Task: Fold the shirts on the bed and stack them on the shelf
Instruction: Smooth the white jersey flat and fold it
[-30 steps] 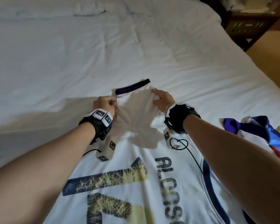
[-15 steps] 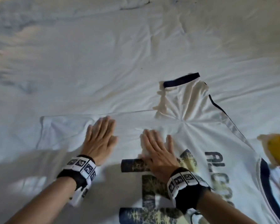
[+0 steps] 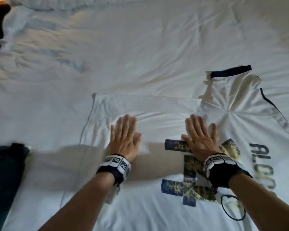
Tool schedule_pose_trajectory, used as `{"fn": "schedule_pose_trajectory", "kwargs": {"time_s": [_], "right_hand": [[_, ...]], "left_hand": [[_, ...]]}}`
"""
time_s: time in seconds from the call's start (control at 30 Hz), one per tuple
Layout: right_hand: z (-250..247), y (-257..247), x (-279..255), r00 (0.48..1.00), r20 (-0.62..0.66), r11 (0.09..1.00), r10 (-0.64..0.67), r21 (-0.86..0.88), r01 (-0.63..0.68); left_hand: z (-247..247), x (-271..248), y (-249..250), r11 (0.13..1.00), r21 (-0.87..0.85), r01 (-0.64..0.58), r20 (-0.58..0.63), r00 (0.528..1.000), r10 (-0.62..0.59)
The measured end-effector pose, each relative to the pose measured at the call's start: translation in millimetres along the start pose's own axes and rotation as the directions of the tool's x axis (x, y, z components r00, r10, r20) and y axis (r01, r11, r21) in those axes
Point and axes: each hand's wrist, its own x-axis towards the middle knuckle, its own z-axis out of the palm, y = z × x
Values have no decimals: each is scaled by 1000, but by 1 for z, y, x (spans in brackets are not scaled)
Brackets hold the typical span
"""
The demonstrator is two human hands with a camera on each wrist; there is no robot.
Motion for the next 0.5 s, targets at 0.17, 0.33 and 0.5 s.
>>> {"fn": "schedule_pose_trajectory", "kwargs": {"time_s": [0.17, 0.33, 0.5], "right_hand": [[-8, -13, -12, 997, -50, 995, 66, 81, -62], [21, -69, -116, 998, -47, 980, 29, 200, -19], [69, -51, -205, 992, 50, 971, 116, 205, -124]], "left_hand": [[-21, -17, -86, 908, -68, 413, -80, 905, -418], [15, -102, 70, 986, -165, -29, -115, 993, 10], [52, -188, 70, 993, -110, 35, 22, 999, -32]]}}
